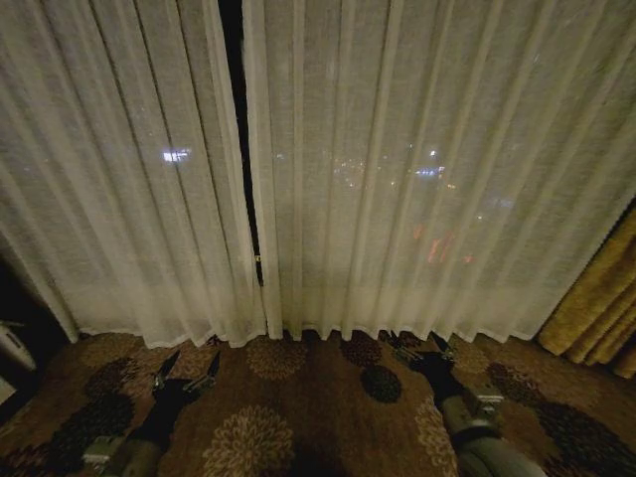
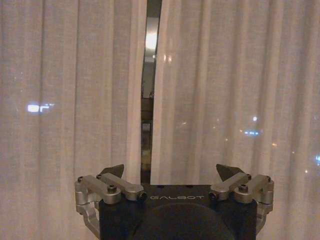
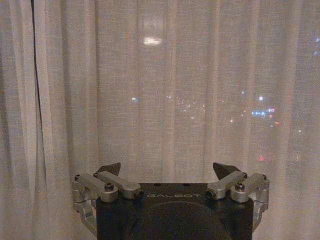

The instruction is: Open the curtains by pulling them apart, changing their state from closed to fully open.

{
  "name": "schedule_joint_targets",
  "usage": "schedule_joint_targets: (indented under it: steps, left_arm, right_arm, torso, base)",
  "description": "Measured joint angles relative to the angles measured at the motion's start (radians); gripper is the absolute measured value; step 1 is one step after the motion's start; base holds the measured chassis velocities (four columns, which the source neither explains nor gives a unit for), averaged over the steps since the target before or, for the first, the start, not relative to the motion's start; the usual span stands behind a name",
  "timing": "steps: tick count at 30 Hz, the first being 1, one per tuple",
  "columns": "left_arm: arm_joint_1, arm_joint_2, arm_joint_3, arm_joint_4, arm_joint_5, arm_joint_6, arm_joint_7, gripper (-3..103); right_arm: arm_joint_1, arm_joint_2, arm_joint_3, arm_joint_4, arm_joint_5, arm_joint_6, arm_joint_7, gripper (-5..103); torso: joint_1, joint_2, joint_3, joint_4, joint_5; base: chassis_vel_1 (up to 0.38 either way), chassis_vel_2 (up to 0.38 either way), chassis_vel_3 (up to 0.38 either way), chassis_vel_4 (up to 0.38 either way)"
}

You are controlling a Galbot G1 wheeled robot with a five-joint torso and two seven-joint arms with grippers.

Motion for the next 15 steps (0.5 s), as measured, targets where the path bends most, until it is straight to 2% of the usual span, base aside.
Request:
schedule_joint_targets:
  steps: [15]
  left_arm:
    - [0.000,0.000,-0.001,0.004,0.000,-0.006,0.004,100]
  right_arm:
    - [0.003,0.000,-0.005,-0.002,0.000,0.002,-0.005,100]
  torso:
    - [0.000,0.000,0.000,0.0000,0.0000]
  base:
    - [-0.094,0.163,0.098,-0.146]
